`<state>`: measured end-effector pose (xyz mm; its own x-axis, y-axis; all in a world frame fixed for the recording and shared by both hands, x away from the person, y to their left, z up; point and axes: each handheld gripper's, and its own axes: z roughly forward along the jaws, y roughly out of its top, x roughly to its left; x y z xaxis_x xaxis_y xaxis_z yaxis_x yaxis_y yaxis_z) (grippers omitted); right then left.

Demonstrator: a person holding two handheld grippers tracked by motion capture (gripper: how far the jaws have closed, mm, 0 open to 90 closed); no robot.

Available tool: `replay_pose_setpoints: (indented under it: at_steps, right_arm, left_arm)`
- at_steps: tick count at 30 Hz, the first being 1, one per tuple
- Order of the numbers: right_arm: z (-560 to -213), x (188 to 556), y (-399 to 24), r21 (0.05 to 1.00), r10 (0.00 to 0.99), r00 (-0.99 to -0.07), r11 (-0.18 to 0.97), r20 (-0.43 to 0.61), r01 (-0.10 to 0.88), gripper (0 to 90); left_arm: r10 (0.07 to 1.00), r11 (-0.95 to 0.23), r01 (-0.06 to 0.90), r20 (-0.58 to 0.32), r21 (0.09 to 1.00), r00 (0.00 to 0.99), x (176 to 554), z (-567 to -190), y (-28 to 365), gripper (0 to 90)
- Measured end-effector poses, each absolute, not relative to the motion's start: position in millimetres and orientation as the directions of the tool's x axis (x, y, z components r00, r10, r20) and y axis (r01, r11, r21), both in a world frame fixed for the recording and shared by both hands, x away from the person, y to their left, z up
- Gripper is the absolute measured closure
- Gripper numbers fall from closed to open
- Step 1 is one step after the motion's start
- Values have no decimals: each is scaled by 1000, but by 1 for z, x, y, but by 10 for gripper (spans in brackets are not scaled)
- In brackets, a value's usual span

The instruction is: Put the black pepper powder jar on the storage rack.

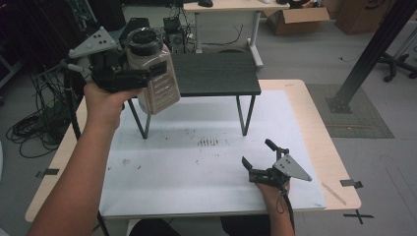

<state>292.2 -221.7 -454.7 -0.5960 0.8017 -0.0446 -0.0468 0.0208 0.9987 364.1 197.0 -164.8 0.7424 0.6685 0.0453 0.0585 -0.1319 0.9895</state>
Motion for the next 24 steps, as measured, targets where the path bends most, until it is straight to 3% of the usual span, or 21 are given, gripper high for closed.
replay_pose_setpoints:
  at_steps: [24]
  right_arm:
    - [-455,292,-222,998,805,-592,18,-46,-54,0]
  left_arm:
    - [721,-140,111,25,984,692,443,-169,192,228]
